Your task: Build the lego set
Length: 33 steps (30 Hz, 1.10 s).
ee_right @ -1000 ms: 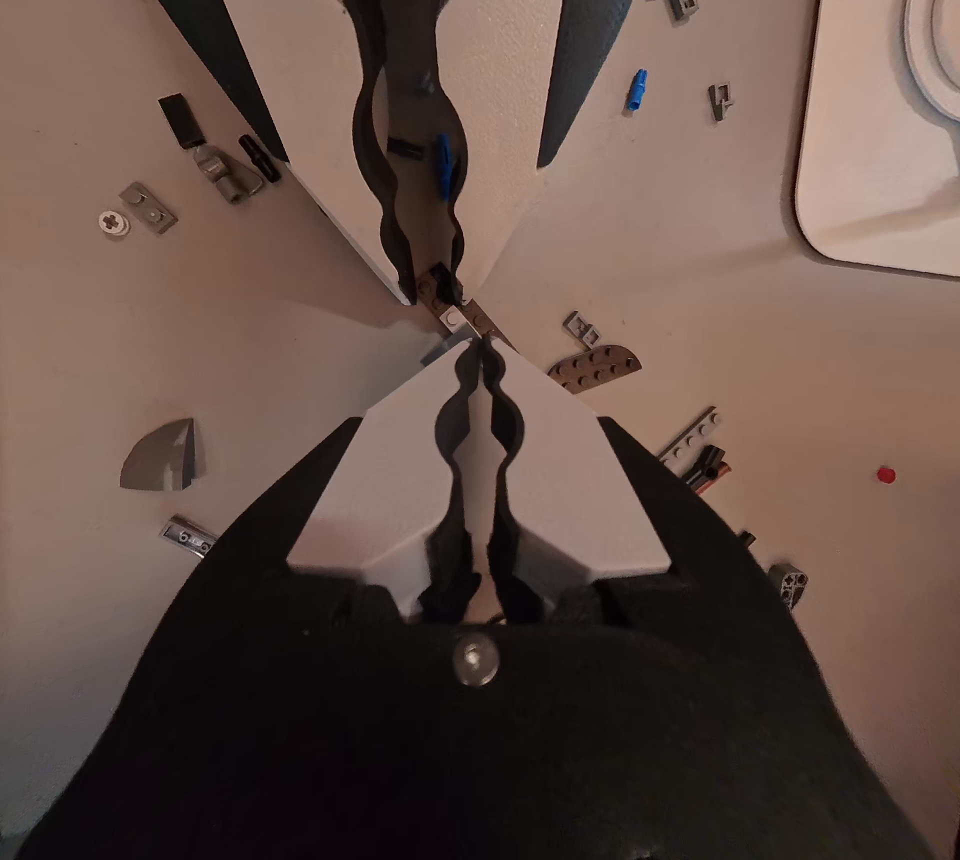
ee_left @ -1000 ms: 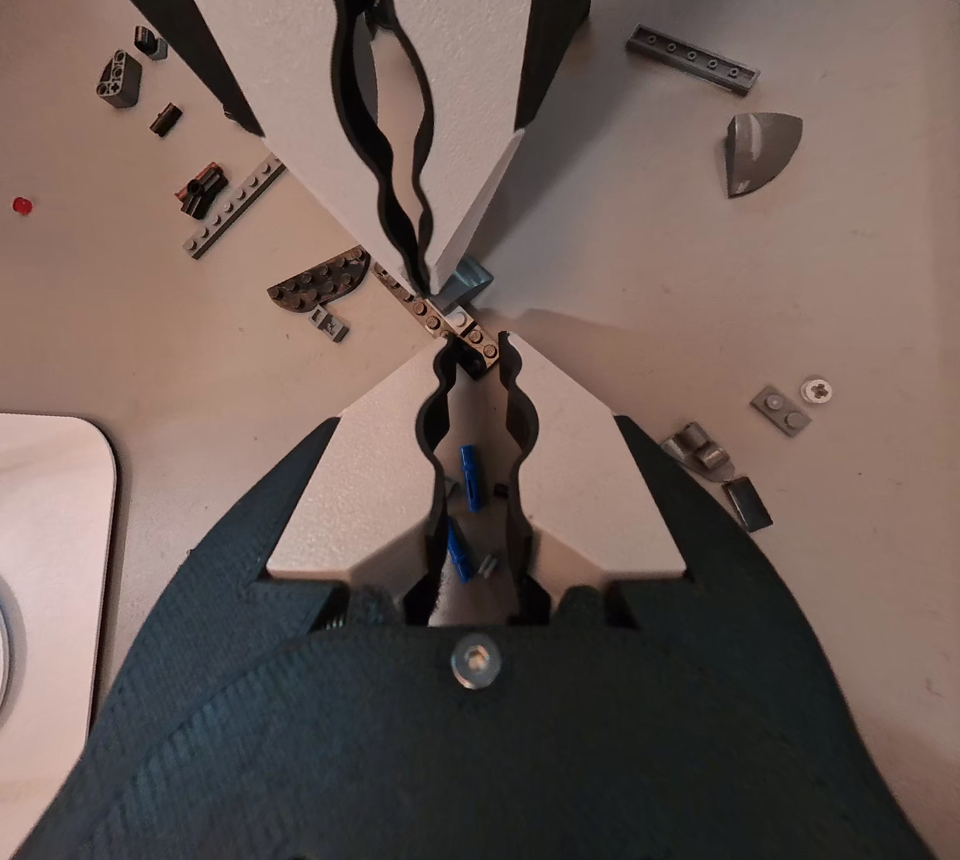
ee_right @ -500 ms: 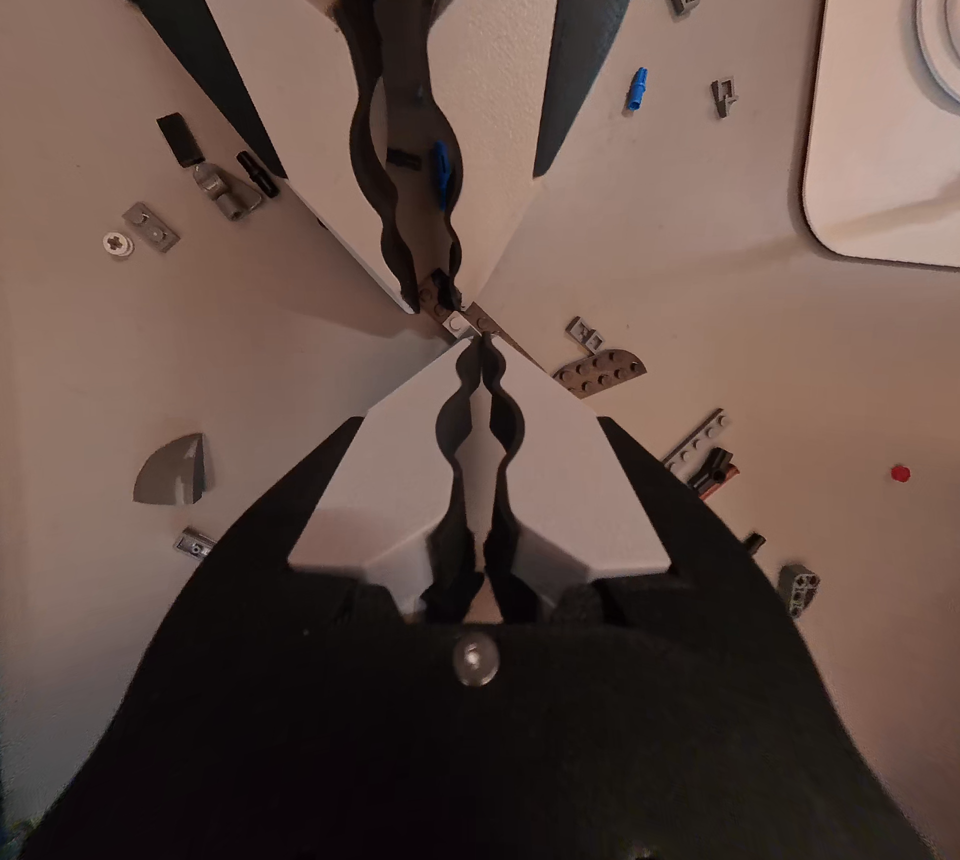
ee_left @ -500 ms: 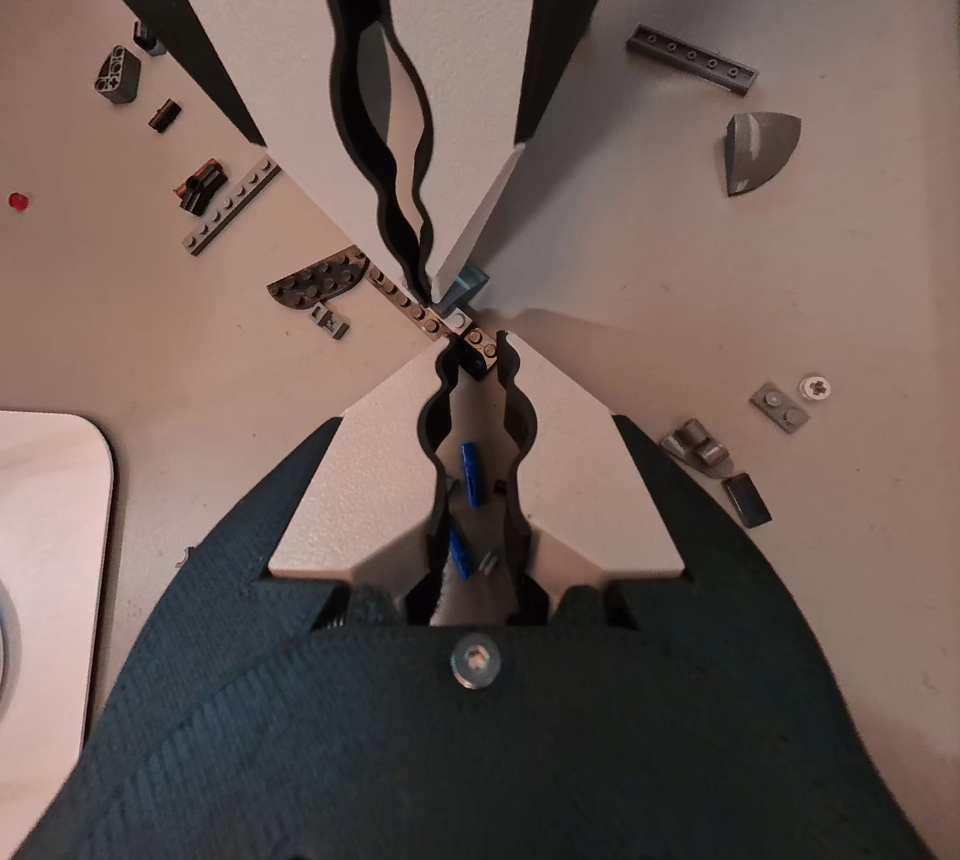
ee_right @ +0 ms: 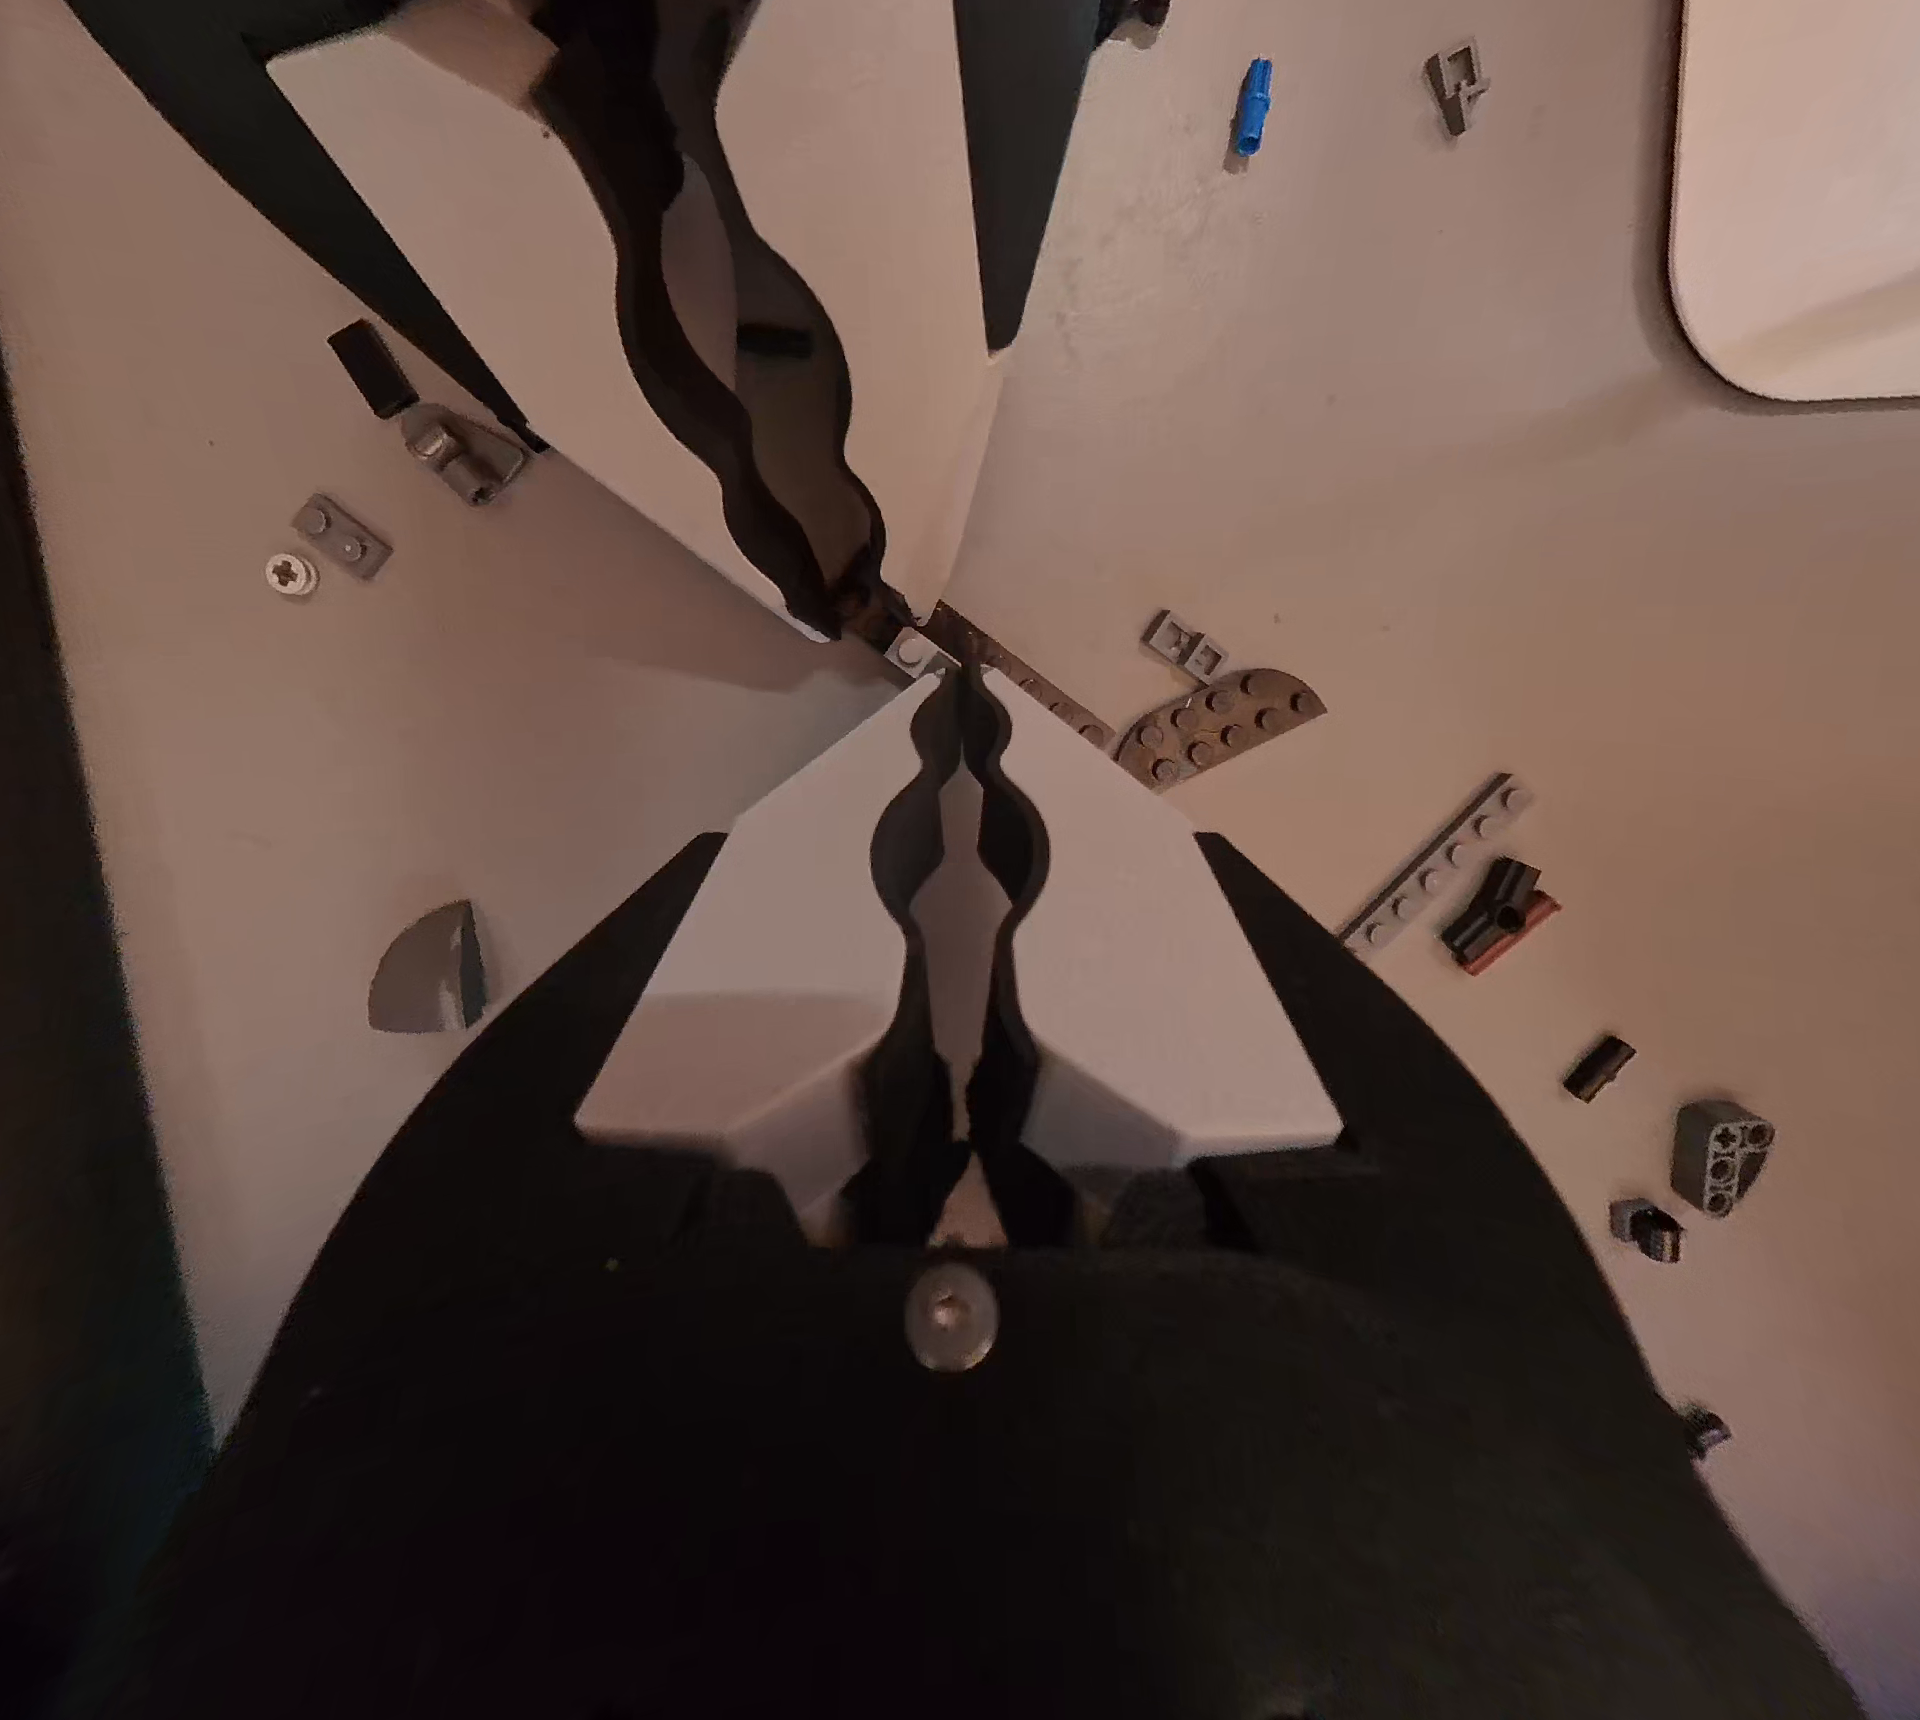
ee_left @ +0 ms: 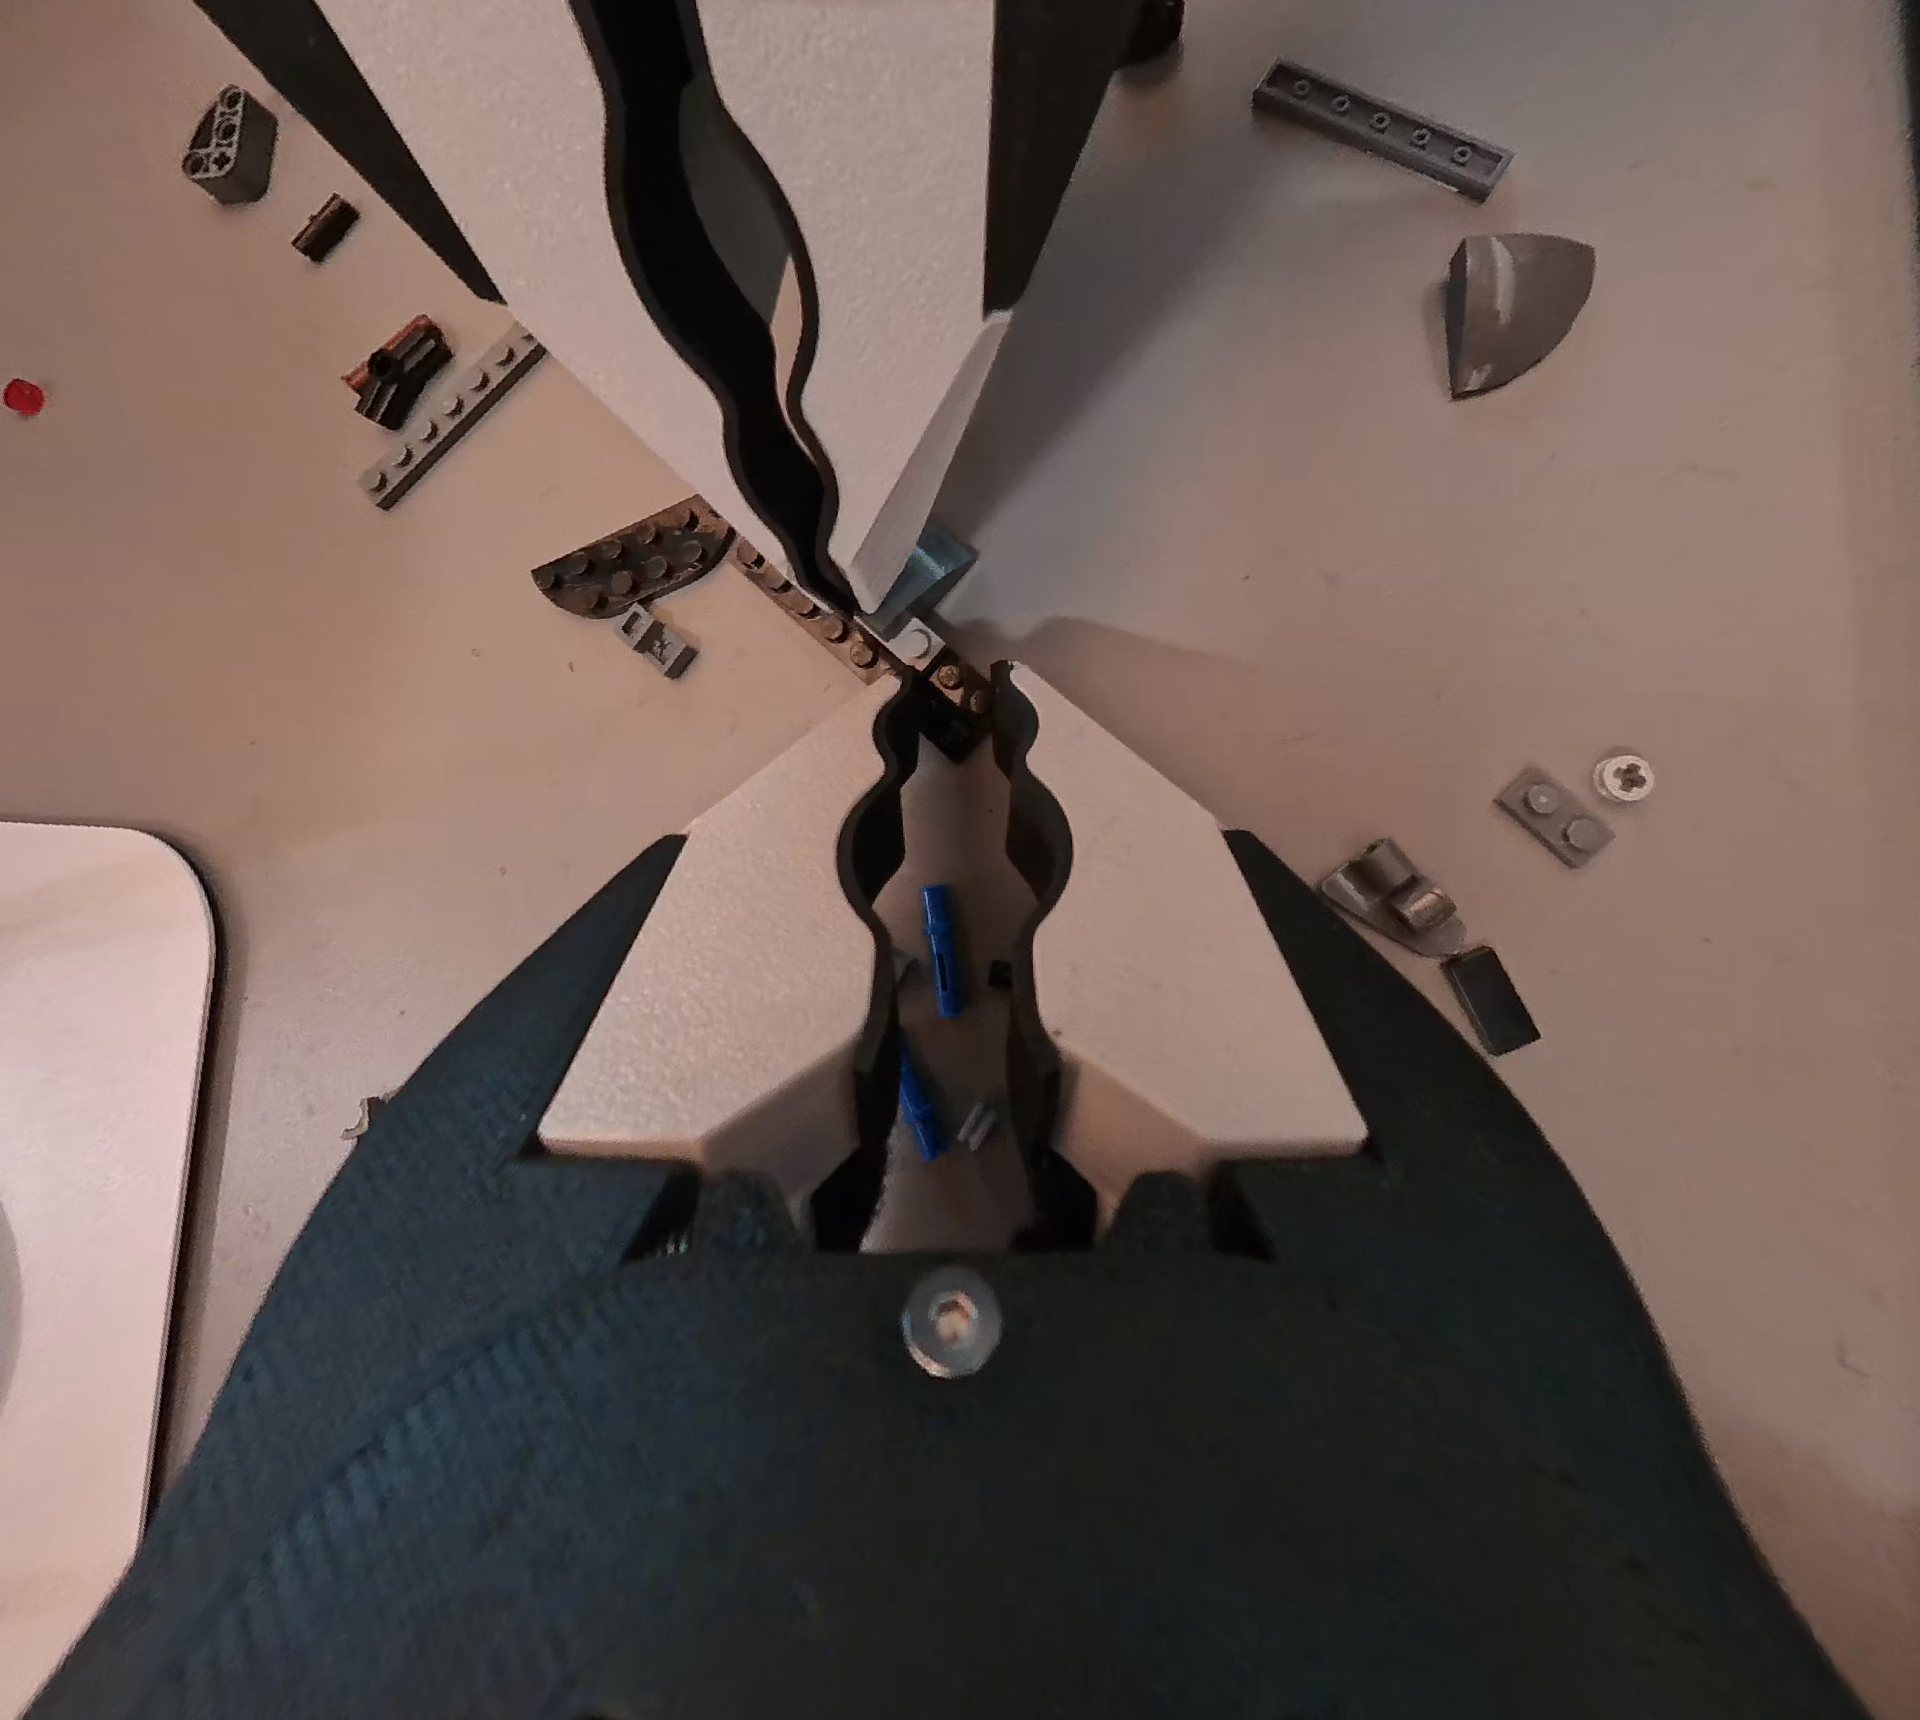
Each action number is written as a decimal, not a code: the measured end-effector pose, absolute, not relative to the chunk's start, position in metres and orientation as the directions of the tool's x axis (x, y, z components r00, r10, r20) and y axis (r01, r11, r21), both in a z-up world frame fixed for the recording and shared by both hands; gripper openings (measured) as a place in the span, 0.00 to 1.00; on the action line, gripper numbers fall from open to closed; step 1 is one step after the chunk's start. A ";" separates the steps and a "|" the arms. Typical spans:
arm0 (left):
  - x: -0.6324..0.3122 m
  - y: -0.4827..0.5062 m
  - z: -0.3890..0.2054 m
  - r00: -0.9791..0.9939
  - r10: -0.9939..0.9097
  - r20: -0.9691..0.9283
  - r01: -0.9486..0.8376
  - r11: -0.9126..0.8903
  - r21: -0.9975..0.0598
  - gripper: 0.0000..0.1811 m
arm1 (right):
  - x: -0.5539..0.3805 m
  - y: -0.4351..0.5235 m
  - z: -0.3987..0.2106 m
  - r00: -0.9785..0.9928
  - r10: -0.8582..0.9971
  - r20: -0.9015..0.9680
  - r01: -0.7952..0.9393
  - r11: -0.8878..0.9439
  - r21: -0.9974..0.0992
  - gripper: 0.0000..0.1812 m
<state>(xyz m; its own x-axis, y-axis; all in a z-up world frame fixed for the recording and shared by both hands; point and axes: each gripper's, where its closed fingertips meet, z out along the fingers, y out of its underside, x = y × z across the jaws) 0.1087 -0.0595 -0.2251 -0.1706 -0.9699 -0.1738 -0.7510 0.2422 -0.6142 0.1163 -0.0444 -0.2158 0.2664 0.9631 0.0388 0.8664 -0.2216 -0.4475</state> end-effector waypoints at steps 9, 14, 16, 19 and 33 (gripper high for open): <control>0.110 -0.060 -0.225 -0.171 -0.968 -0.182 -0.745 0.248 -0.619 0.06 | 0.107 -0.049 -0.222 0.265 0.964 -0.007 0.863 -0.240 -0.445 0.00; 0.111 -0.060 -0.225 -0.173 -0.968 -0.180 -0.744 0.248 -0.620 0.05 | 0.111 -0.045 -0.213 0.299 0.954 0.008 0.835 -0.258 -0.487 0.00; 0.110 -0.060 -0.225 -0.177 -0.969 -0.171 -0.742 0.246 -0.624 0.05 | 0.116 -0.042 -0.203 0.318 0.948 0.008 0.805 -0.265 -0.530 0.00; 0.109 -0.060 -0.225 -0.178 -0.970 -0.164 -0.740 0.242 -0.627 0.06 | 0.121 -0.042 -0.201 0.316 0.949 0.012 0.793 -0.257 -0.552 0.00; 0.106 -0.062 -0.225 -0.193 -0.968 -0.159 -0.741 0.250 -0.623 0.06 | 0.122 -0.039 -0.215 0.315 0.947 0.056 0.819 -0.242 -0.519 0.00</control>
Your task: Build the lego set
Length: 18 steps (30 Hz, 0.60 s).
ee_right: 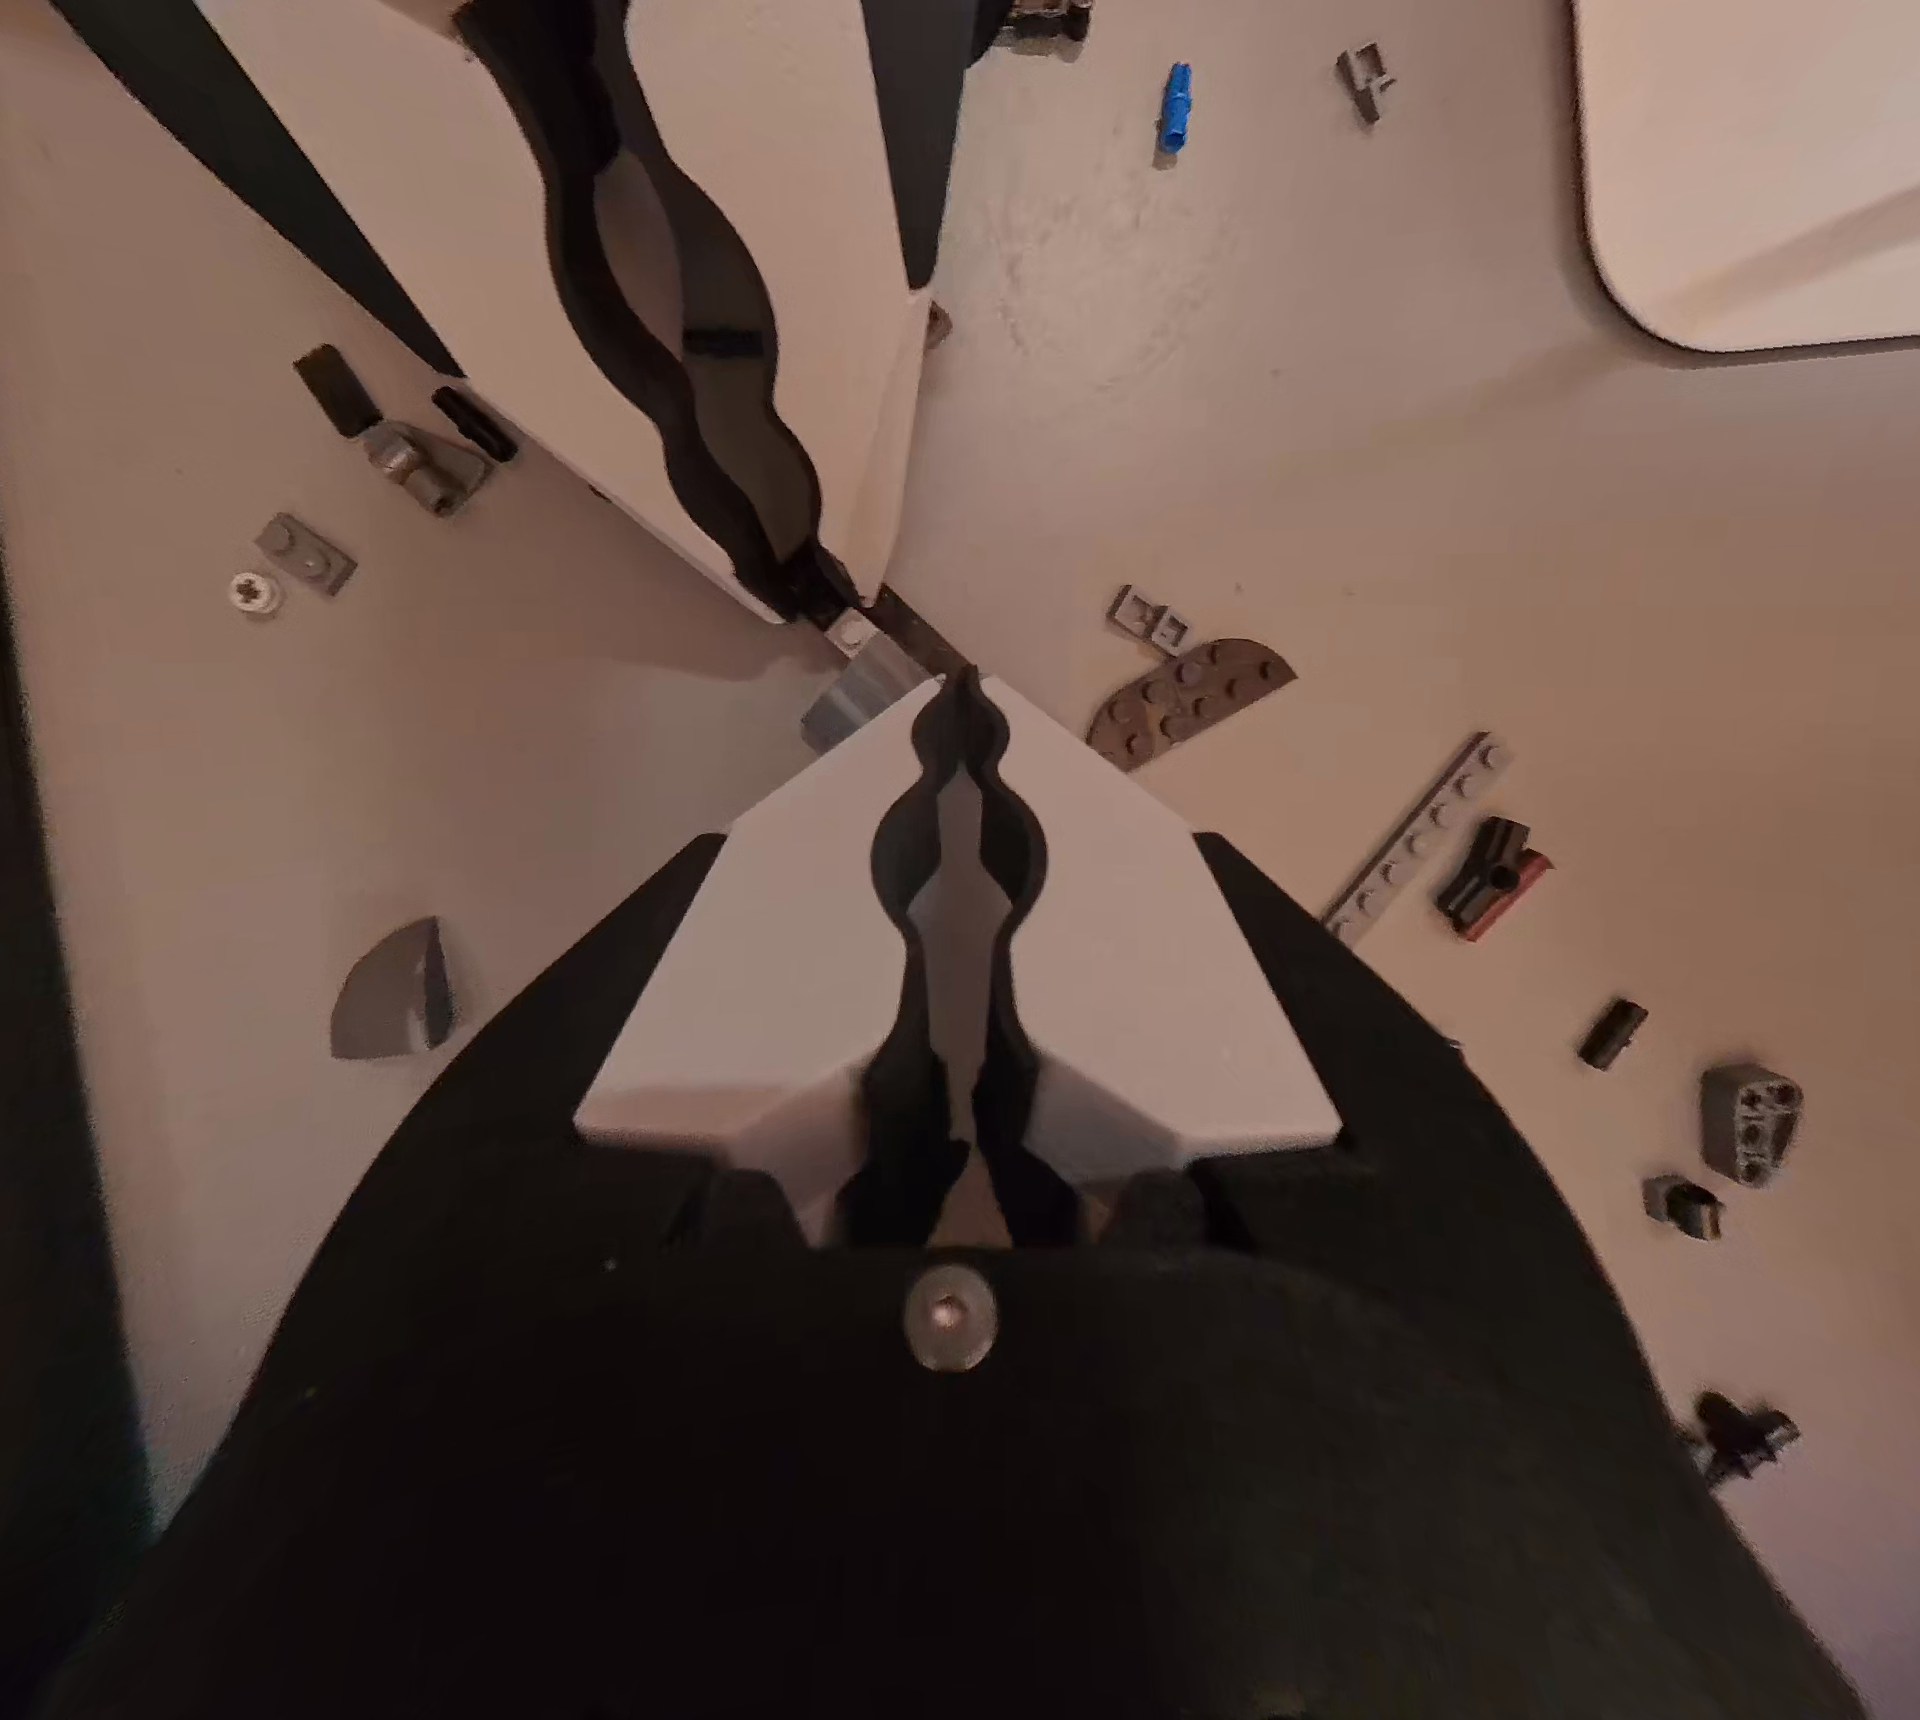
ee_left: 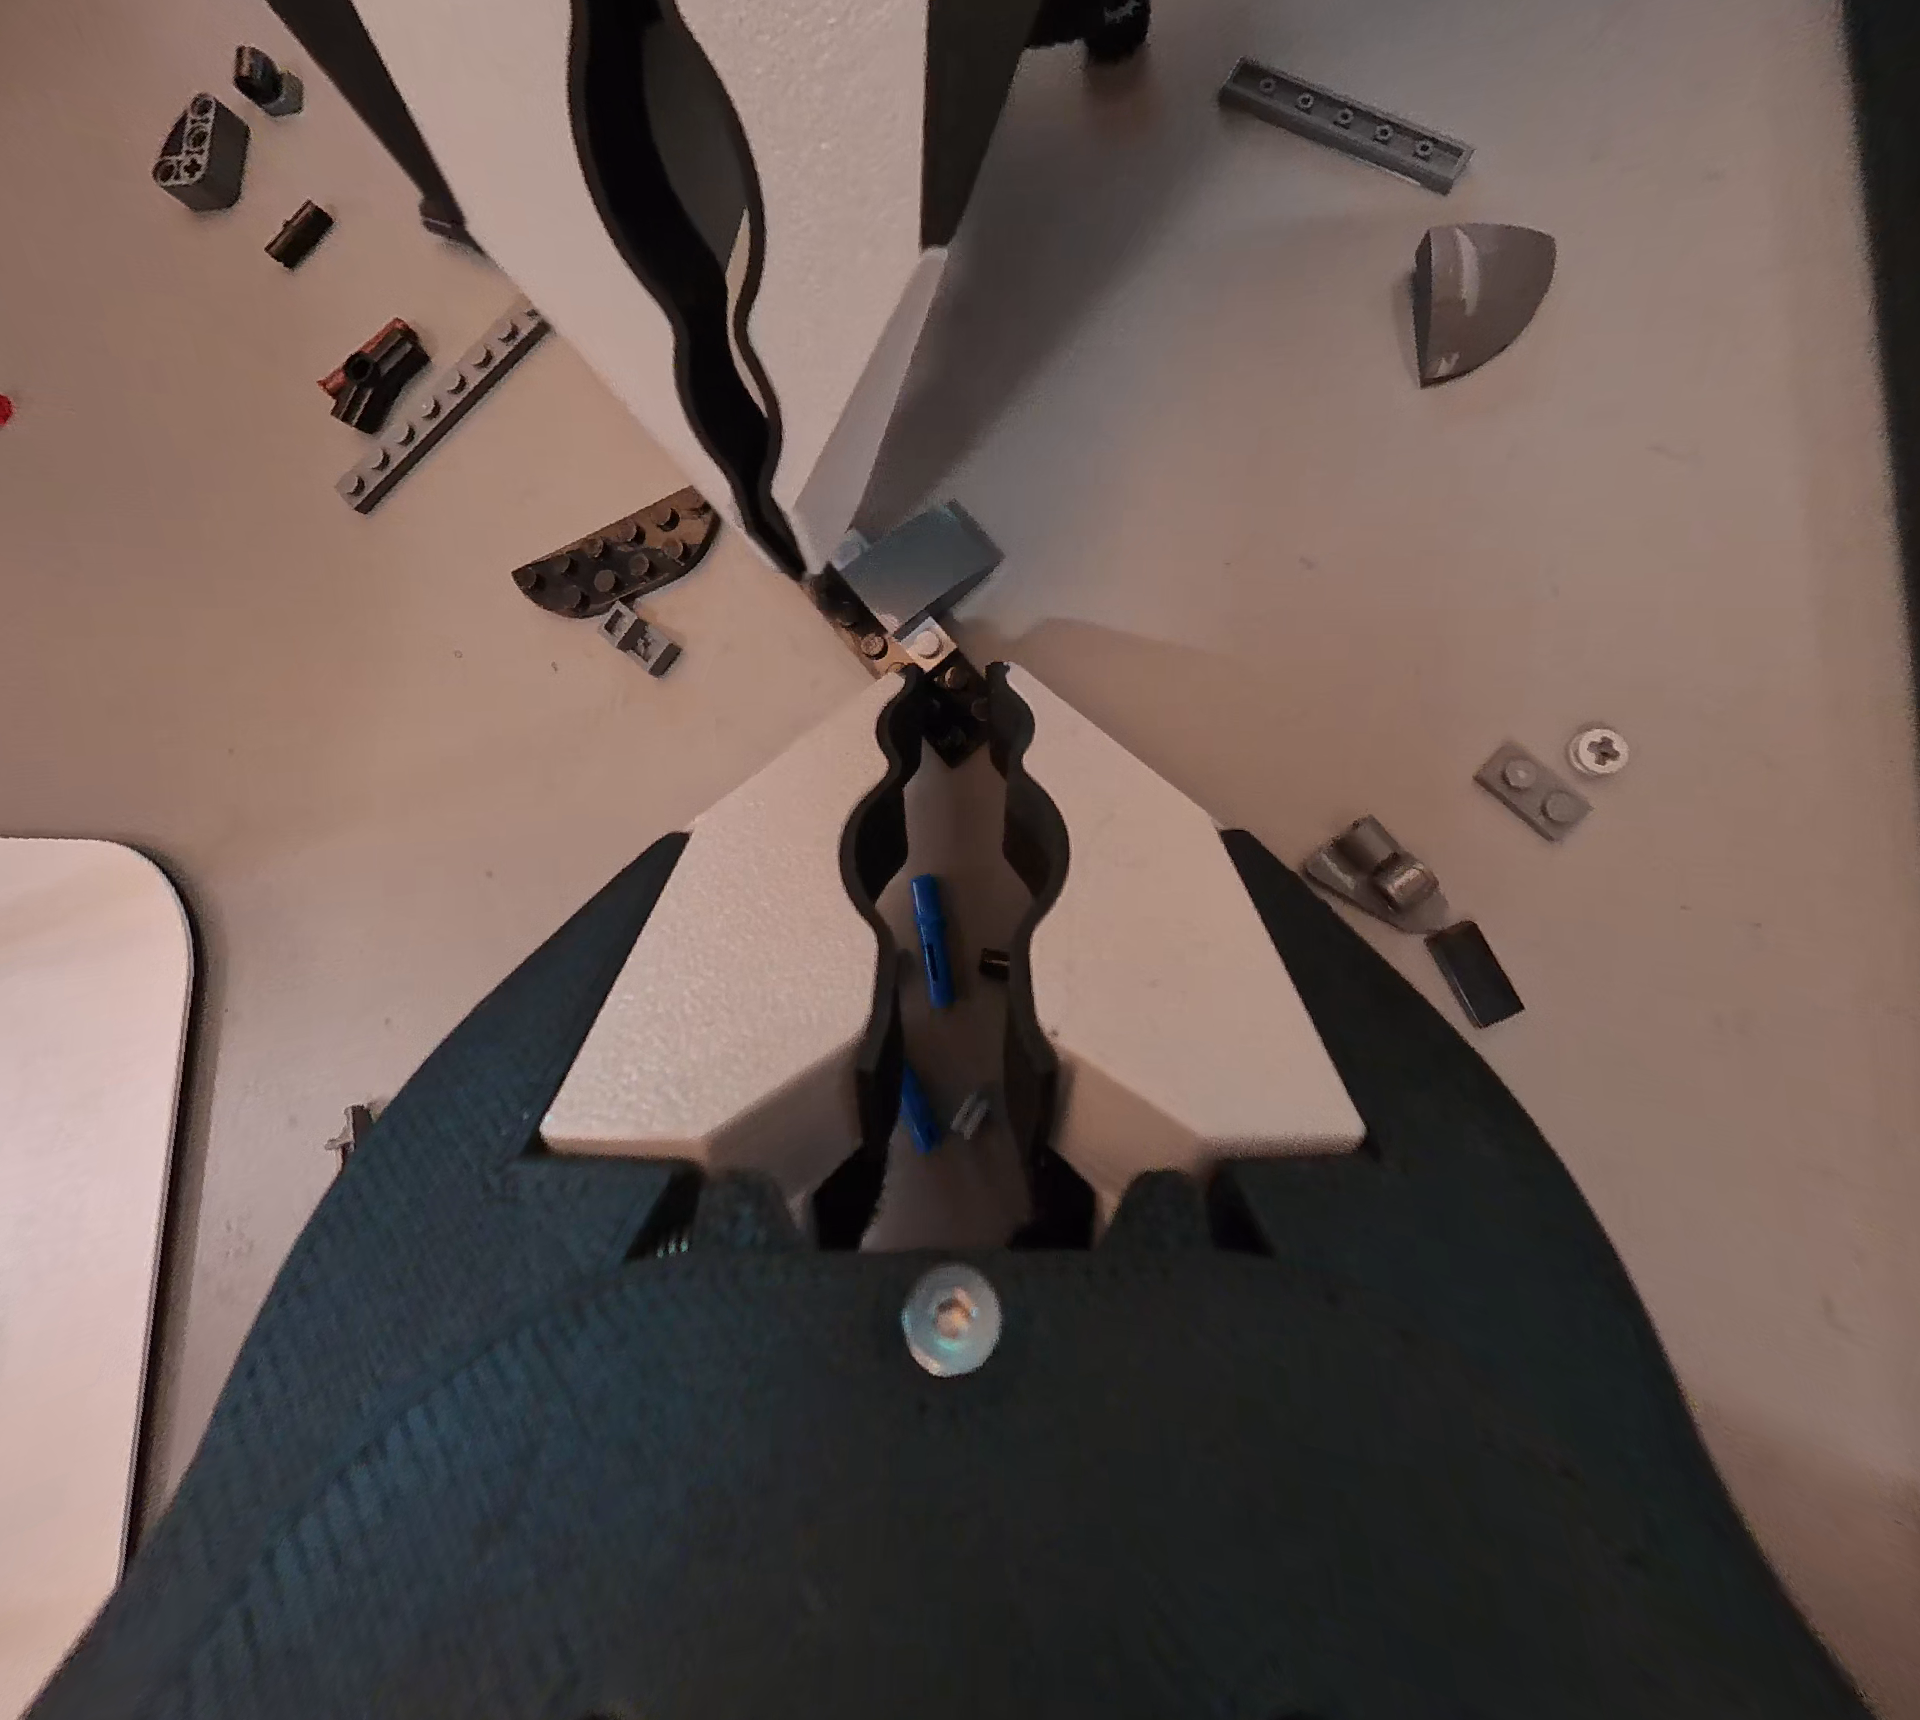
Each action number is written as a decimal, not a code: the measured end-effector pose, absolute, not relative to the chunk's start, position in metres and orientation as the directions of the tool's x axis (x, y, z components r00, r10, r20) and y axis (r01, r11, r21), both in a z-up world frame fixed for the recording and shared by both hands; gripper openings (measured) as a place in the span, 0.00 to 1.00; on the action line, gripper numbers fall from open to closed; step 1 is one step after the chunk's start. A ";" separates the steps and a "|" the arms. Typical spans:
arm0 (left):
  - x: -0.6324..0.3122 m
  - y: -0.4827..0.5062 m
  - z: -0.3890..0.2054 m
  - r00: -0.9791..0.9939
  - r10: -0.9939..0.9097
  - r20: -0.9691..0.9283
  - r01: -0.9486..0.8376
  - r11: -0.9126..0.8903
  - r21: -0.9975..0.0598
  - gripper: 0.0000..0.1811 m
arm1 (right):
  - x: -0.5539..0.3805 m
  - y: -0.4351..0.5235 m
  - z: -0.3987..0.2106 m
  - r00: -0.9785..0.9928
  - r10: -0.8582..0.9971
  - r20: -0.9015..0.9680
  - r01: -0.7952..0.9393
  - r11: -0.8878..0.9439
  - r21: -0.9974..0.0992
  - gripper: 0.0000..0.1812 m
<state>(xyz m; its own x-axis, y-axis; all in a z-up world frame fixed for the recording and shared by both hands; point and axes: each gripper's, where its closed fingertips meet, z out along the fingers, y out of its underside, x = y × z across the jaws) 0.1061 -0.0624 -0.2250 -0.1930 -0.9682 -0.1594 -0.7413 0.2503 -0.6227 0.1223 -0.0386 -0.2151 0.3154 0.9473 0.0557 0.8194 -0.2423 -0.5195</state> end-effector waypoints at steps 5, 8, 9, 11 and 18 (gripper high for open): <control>0.104 -0.065 -0.225 -0.208 -0.968 -0.142 -0.737 0.251 -0.627 0.05 | 0.122 -0.044 -0.222 0.280 0.958 0.065 0.845 -0.213 -0.490 0.00; 0.102 -0.062 -0.225 -0.202 -0.968 -0.150 -0.740 0.251 -0.624 0.04 | 0.122 -0.052 -0.223 0.260 0.965 0.023 0.844 -0.216 -0.490 0.00; 0.102 -0.061 -0.225 -0.199 -0.969 -0.150 -0.741 0.249 -0.624 0.04 | 0.122 -0.054 -0.224 0.254 0.967 0.018 0.845 -0.213 -0.490 0.00; 0.101 -0.061 -0.225 -0.196 -0.969 -0.150 -0.740 0.247 -0.625 0.04 | 0.121 -0.056 -0.224 0.247 0.969 0.012 0.847 -0.210 -0.488 0.00; 0.103 -0.060 -0.225 -0.190 -0.970 -0.152 -0.738 0.243 -0.630 0.04 | 0.121 -0.064 -0.224 0.226 0.974 -0.010 0.852 -0.203 -0.482 0.00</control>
